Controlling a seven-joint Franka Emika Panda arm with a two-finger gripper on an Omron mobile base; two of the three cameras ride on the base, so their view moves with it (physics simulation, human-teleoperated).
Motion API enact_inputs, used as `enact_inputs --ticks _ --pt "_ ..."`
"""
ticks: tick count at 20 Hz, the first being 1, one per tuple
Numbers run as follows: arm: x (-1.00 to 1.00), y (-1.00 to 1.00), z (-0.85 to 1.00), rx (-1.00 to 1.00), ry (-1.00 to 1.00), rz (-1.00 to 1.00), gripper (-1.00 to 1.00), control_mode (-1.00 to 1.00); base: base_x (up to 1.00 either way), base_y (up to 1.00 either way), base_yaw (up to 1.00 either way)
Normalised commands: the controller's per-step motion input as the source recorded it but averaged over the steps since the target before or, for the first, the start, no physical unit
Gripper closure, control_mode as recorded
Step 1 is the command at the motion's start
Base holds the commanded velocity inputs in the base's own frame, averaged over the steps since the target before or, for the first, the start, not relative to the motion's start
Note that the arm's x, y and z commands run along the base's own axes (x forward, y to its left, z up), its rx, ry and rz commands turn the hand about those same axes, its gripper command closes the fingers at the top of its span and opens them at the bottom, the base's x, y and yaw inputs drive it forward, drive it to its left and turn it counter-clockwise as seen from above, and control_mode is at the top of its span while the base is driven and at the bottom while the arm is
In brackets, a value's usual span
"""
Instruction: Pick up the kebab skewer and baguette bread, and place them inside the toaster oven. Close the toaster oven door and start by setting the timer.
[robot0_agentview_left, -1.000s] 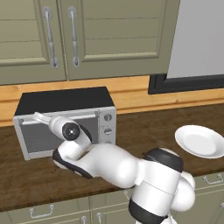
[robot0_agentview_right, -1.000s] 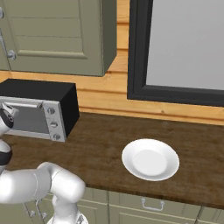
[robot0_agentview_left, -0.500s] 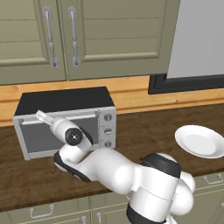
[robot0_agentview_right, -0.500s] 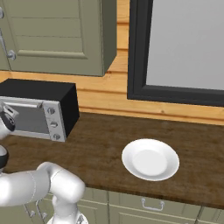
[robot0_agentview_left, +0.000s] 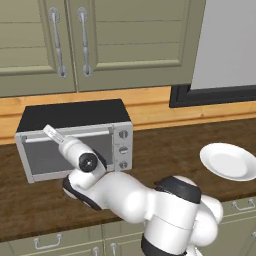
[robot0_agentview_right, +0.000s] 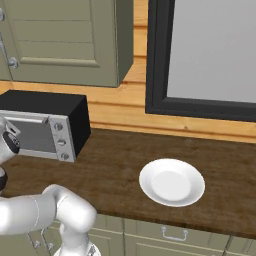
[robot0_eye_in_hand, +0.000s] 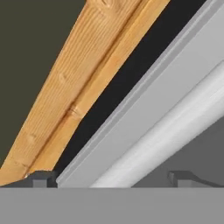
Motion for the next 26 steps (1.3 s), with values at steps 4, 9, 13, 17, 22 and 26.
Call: enact_inputs --ticks 4,9,13,17,22,26 --pt "-0.02 0.00 0.09 0.14 -0.01 0.00 -1.00 -1.00 0.00 0.00 0.00" --pt "-0.16 -0.02 0.18 0.09 0.00 -0.01 -1.00 -1.00 0.00 0.00 0.00" --pt "-0.51 -0.39 0.00 0.00 0.00 -0.10 -1.00 -1.00 0.00 0.00 0.00" --pt "-0.64 -0.50 0.12 0.00 0.06 -0.17 -1.00 -1.00 0.00 0.00 0.00" --pt "-0.54 -0.32 0.12 -0.04 0.15 -0.18 -1.00 -1.00 0.00 0.00 0.00" --pt "-0.53 -0.30 0.12 -0.06 0.23 -0.15 -1.00 -1.00 0.00 0.00 0.00"
